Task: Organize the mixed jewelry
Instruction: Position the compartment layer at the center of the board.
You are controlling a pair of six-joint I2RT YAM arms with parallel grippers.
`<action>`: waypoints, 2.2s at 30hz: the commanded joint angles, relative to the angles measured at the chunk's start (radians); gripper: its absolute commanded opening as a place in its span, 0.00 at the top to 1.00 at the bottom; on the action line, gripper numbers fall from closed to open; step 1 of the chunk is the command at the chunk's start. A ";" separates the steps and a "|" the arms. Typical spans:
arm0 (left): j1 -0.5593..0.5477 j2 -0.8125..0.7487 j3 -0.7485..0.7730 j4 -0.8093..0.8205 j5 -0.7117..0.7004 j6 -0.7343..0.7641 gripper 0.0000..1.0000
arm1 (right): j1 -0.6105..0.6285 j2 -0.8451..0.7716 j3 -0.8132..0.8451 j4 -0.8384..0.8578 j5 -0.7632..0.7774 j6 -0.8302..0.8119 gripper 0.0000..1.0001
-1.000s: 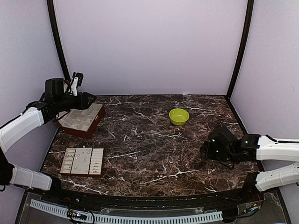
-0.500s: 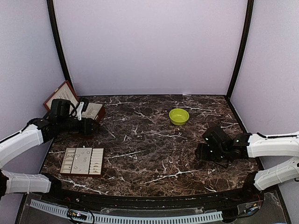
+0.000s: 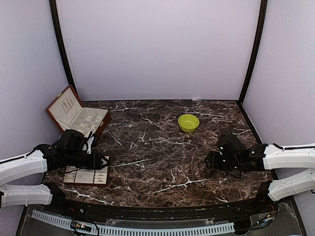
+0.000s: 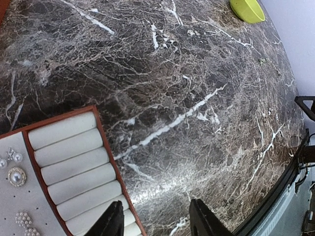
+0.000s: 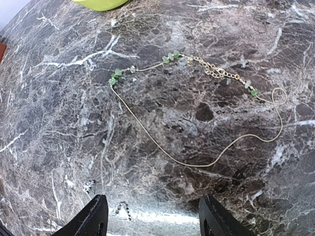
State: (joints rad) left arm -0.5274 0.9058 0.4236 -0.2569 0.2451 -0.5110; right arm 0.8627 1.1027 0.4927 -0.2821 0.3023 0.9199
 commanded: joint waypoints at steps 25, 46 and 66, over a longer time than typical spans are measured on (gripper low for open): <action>-0.007 0.182 -0.032 0.157 0.028 -0.026 0.53 | -0.007 -0.229 -0.116 -0.020 0.008 0.071 0.35; -0.008 0.257 -0.057 0.243 0.118 -0.021 0.53 | -0.007 -0.197 -0.112 0.004 0.003 0.068 0.35; -0.146 0.428 0.032 0.452 0.174 -0.063 0.54 | -0.007 -0.182 -0.107 0.008 0.007 0.064 0.35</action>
State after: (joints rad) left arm -0.6243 1.2854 0.4095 0.1467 0.4103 -0.5545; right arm 0.8627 0.9234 0.3809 -0.2924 0.2920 0.9813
